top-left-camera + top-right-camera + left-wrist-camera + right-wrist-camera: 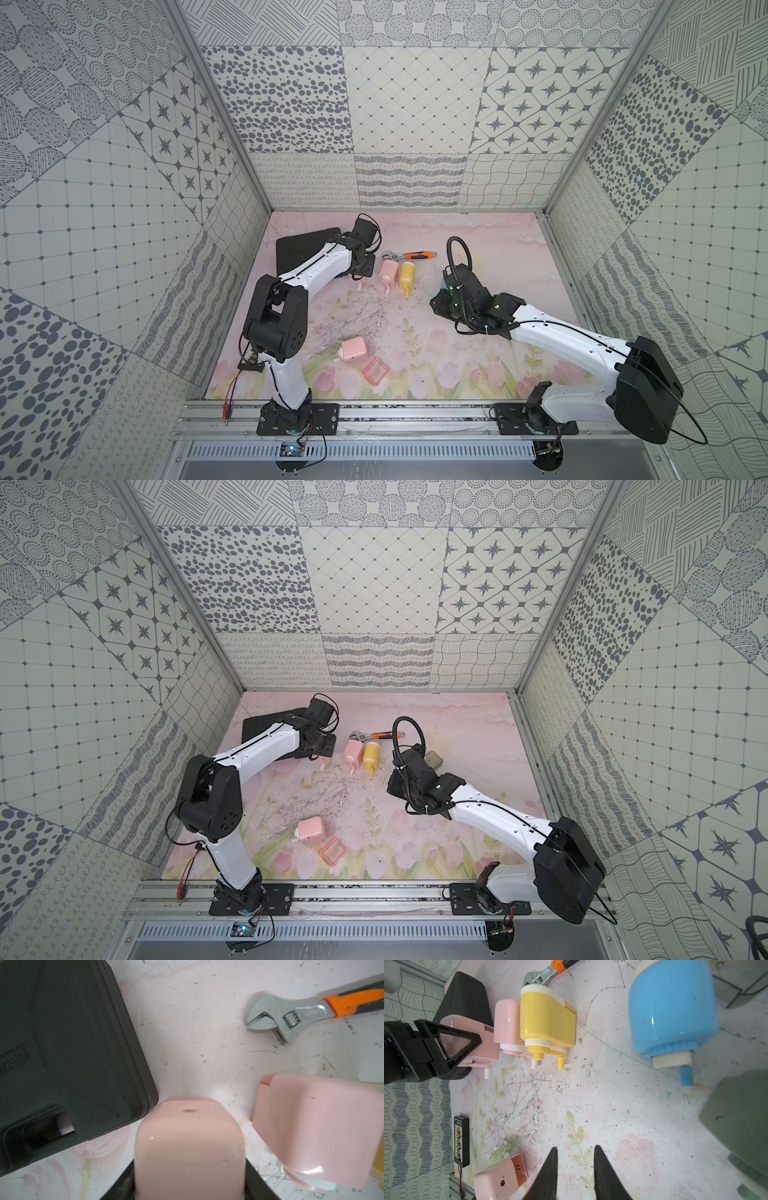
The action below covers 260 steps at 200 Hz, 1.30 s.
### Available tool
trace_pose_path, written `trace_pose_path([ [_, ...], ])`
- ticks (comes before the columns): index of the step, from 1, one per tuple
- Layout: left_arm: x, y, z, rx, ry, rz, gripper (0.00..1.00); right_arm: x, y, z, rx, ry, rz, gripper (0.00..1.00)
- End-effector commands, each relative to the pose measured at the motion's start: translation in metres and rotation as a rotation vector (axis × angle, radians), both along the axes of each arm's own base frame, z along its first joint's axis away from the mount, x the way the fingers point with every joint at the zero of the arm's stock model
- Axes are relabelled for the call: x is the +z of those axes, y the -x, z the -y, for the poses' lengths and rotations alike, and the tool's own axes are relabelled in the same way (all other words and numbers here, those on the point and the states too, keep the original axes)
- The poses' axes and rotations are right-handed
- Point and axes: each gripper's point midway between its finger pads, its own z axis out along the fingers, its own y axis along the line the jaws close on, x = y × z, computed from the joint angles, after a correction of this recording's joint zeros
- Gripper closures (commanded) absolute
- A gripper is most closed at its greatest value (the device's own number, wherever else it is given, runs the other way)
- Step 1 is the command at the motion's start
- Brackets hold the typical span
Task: Put the tray back into the pencil sharpener
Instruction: Place the pencil sharpener at the center of the board.
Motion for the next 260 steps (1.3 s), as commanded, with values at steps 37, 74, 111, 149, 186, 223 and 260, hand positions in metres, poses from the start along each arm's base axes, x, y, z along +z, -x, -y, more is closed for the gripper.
trace_pose_path([
  [37, -0.021, -0.008, 0.016, -0.010, 0.076, -0.033, 1.00, 0.004, 0.001, 0.006, -0.001, 0.012, 0.020, 0.68],
  [74, -0.030, -0.010, 0.017, -0.030, 0.069, -0.034, 1.00, 0.006, 0.003, 0.008, 0.002, 0.016, 0.022, 0.67],
  [111, -0.030, -0.009, 0.015, -0.041, 0.052, -0.029, 0.64, 0.008, 0.003, 0.007, 0.017, 0.020, 0.033, 0.65],
  [149, -0.029, -0.008, 0.010, -0.040, 0.031, -0.027, 0.34, 0.017, 0.001, 0.005, 0.052, 0.043, 0.053, 0.63],
  [186, -0.026, -0.008, 0.008, -0.038, 0.026, -0.018, 0.25, 0.026, 0.000, 0.006, 0.052, 0.045, 0.069, 0.62],
  [223, 0.011, -0.011, 0.004, -0.032, 0.043, 0.076, 0.20, 0.030, 0.001, 0.010, 0.045, 0.056, 0.072, 0.62],
  [260, 0.098, -0.008, -0.014, -0.035, 0.050, 0.370, 0.21, 0.030, -0.001, 0.027, -0.014, 0.135, 0.057, 0.62],
])
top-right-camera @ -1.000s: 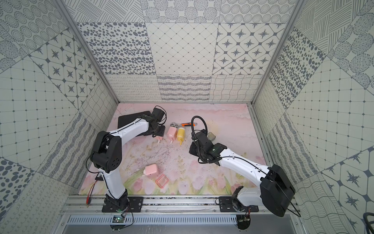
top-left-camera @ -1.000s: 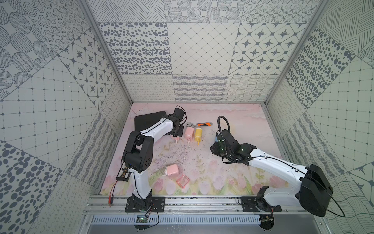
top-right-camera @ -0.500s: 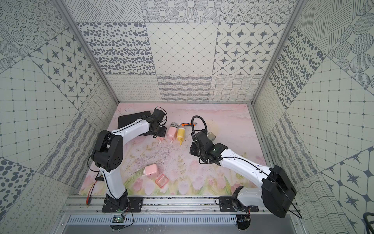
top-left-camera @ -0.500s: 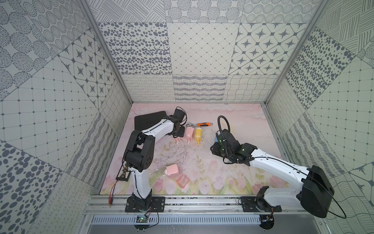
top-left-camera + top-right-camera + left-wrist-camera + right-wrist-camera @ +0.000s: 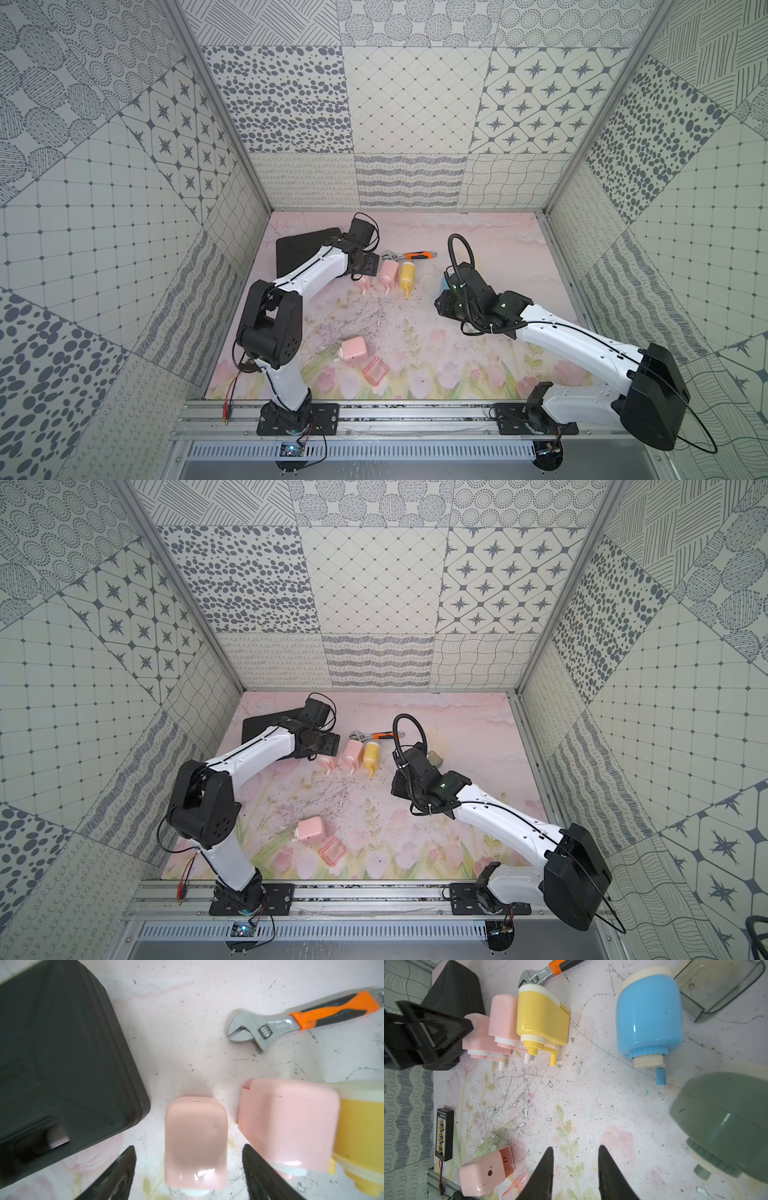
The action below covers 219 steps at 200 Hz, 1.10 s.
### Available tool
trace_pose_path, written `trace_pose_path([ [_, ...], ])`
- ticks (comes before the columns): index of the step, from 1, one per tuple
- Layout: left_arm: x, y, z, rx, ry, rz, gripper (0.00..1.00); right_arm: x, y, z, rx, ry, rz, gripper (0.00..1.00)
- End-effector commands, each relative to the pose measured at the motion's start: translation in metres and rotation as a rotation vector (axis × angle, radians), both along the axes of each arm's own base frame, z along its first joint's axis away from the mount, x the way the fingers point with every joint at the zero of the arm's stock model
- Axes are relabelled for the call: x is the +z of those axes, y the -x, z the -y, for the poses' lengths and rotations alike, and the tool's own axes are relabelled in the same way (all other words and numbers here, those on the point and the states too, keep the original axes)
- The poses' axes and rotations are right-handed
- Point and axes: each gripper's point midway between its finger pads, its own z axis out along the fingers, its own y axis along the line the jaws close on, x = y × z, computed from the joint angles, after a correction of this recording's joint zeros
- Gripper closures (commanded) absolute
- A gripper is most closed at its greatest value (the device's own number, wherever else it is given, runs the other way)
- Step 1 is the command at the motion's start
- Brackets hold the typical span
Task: Put the tray back into the pencil sharpener
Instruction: Place the pencil sharpener at the center of the board, then pick up the container from the center of the board.
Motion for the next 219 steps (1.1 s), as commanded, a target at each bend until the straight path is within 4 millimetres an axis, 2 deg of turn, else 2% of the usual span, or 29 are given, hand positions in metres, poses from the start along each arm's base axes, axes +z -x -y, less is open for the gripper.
trace_pose_path([
  [1, 0.077, -0.007, -0.020, 0.013, -0.012, 0.289, 0.21, 0.017, -0.008, 0.013, -0.053, 0.045, 0.039, 0.62],
  [35, 0.143, 0.020, -0.027, -0.126, -0.016, 0.658, 0.24, 0.007, -0.016, 0.043, -0.167, 0.061, -0.077, 0.64],
  [58, 0.165, 0.043, -0.034, -0.129, 0.035, 0.820, 0.21, 0.013, -0.020, 0.076, -0.238, 0.121, -0.092, 0.61],
  [76, 0.165, 0.053, -0.033, -0.139, 0.071, 0.798, 0.19, 0.017, -0.025, 0.102, -0.283, 0.129, -0.087, 0.60],
  [95, 0.156, 0.057, -0.026, -0.168, 0.104, 0.737, 0.17, 0.016, -0.032, 0.125, -0.314, 0.117, -0.101, 0.59],
  [143, 0.142, 0.066, -0.003, -0.280, 0.185, 0.666, 0.17, -0.001, -0.048, 0.168, -0.393, 0.132, -0.141, 0.57],
  [179, 0.145, 0.068, 0.001, -0.318, 0.181, 0.682, 0.21, -0.014, -0.059, 0.174, -0.382, 0.103, -0.177, 0.57],
  [219, 0.142, 0.068, 0.004, -0.349, 0.166, 0.690, 0.23, -0.031, -0.074, 0.162, -0.355, 0.050, -0.184, 0.57],
])
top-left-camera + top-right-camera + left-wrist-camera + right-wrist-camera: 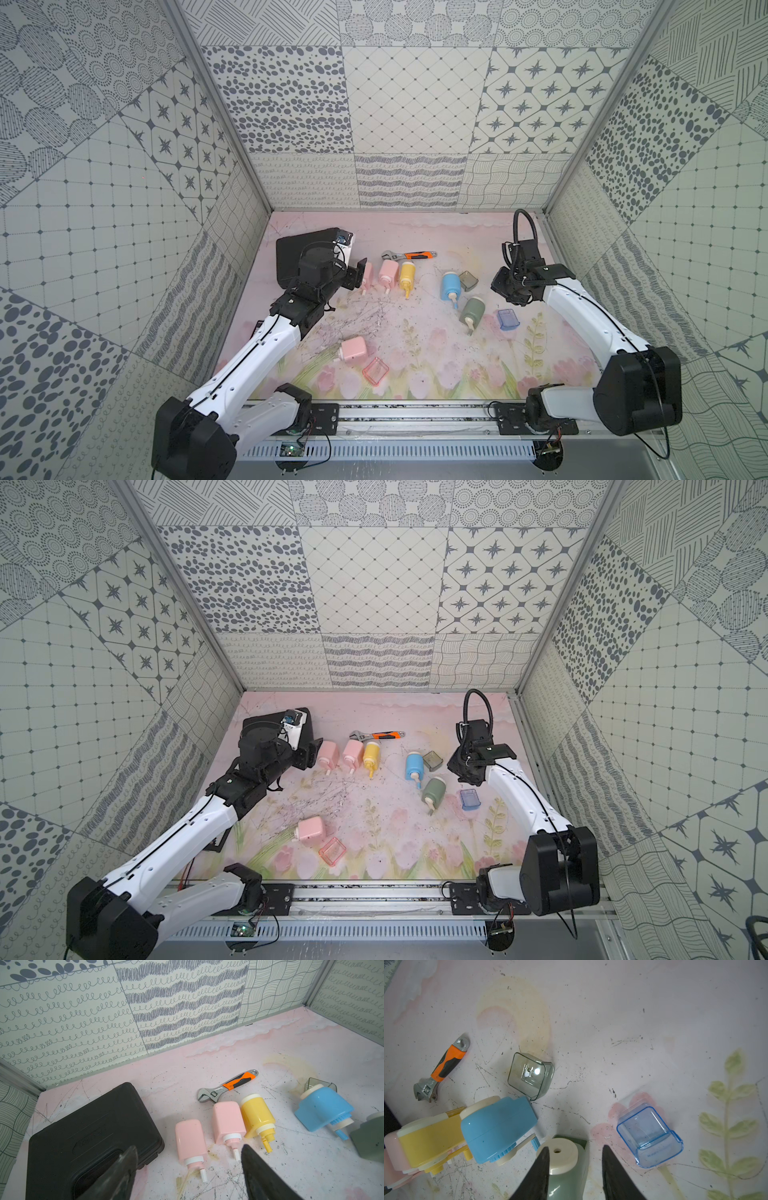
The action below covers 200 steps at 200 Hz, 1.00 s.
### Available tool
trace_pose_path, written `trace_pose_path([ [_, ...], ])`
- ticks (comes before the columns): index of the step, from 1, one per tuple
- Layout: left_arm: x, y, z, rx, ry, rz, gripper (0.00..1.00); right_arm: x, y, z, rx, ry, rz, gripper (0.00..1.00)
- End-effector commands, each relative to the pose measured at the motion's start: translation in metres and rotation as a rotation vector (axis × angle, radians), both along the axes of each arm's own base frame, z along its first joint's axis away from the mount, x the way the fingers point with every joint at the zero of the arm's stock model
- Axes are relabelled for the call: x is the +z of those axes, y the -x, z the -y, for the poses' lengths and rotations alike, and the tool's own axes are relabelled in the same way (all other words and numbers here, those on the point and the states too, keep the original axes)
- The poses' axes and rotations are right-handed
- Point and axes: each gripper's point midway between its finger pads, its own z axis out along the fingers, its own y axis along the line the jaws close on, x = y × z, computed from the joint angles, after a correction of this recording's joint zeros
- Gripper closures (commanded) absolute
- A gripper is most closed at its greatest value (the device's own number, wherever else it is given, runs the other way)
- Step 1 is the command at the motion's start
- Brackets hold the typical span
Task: Put the tray back into the pencil sharpener
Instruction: Pick up the container from the center of the board.
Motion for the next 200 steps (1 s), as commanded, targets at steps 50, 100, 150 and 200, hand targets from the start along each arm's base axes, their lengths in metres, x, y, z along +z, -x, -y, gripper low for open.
trace_pose_path([
  [50, 0.021, -0.006, 0.025, -0.120, 0.077, 0.079, 0.25, -0.036, -0.044, -0.033, 0.068, -0.135, 0.023, 0.57],
  [100, 0.025, -0.013, 0.027, -0.116, 0.080, 0.090, 0.27, -0.058, -0.065, -0.041, 0.073, -0.159, 0.017, 0.59],
  [150, 0.026, -0.014, 0.029, -0.121, 0.078, 0.088, 0.28, -0.071, -0.082, -0.043, 0.061, -0.155, 0.008, 0.65],
  [200, 0.027, -0.013, 0.028, -0.123, 0.075, 0.094, 0.29, -0.076, -0.091, -0.038, 0.024, -0.132, 0.000, 0.71],
])
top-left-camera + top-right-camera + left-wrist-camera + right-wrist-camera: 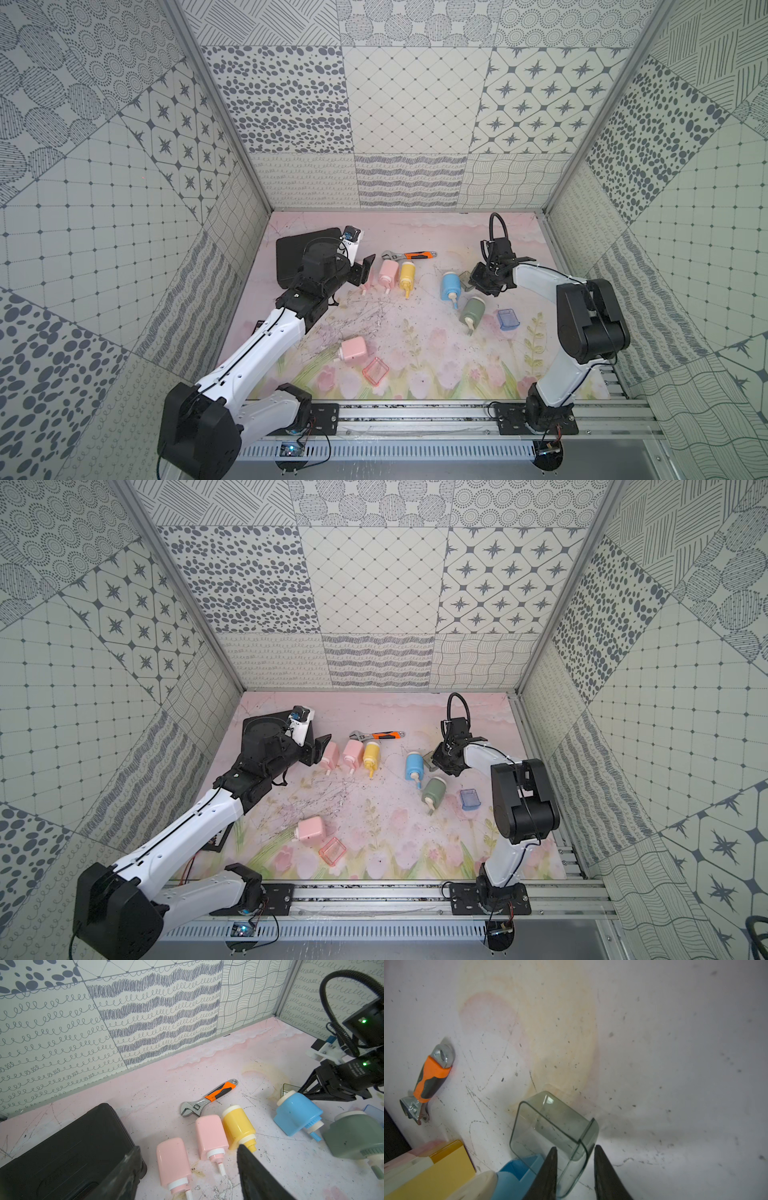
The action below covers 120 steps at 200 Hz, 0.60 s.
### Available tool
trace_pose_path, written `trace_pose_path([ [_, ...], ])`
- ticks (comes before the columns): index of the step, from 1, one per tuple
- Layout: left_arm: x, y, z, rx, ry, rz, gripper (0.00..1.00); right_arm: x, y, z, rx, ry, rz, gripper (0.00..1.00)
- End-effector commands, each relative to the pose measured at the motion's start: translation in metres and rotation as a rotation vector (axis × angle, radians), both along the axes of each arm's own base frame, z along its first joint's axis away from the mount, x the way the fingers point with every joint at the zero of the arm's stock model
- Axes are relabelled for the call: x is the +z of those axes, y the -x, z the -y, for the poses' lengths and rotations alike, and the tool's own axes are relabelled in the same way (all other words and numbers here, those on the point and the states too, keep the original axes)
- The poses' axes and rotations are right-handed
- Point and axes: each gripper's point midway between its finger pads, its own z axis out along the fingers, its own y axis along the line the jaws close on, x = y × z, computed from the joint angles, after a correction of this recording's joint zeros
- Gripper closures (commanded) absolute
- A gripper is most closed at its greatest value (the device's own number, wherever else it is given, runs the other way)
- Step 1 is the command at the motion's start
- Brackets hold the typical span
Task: Put the tray back into the pencil sharpener
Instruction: Pick up the container from the center of the board.
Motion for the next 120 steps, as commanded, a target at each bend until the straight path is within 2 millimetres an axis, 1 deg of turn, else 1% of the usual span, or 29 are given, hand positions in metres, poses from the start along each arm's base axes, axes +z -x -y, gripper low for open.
trace_pose_path([
  [1, 0.020, -0.003, 0.003, -0.015, 0.031, 0.065, 0.29, 0.004, -0.016, 0.003, -0.033, 0.013, 0.035, 0.71],
  [41, 0.021, -0.001, 0.002, -0.016, 0.030, 0.069, 0.30, -0.004, -0.014, 0.007, -0.042, 0.038, 0.002, 0.78],
  [70, 0.022, 0.001, 0.002, -0.022, 0.024, 0.075, 0.31, -0.006, -0.014, 0.005, -0.033, 0.031, -0.004, 0.83],
  [109, 0.028, 0.005, 0.000, -0.026, 0.024, 0.096, 0.31, -0.007, -0.010, 0.006, -0.014, 0.046, -0.020, 0.84],
  [120, 0.028, 0.006, -0.001, -0.025, 0.025, 0.098, 0.31, -0.008, -0.011, 0.006, -0.015, 0.047, -0.021, 0.85],
])
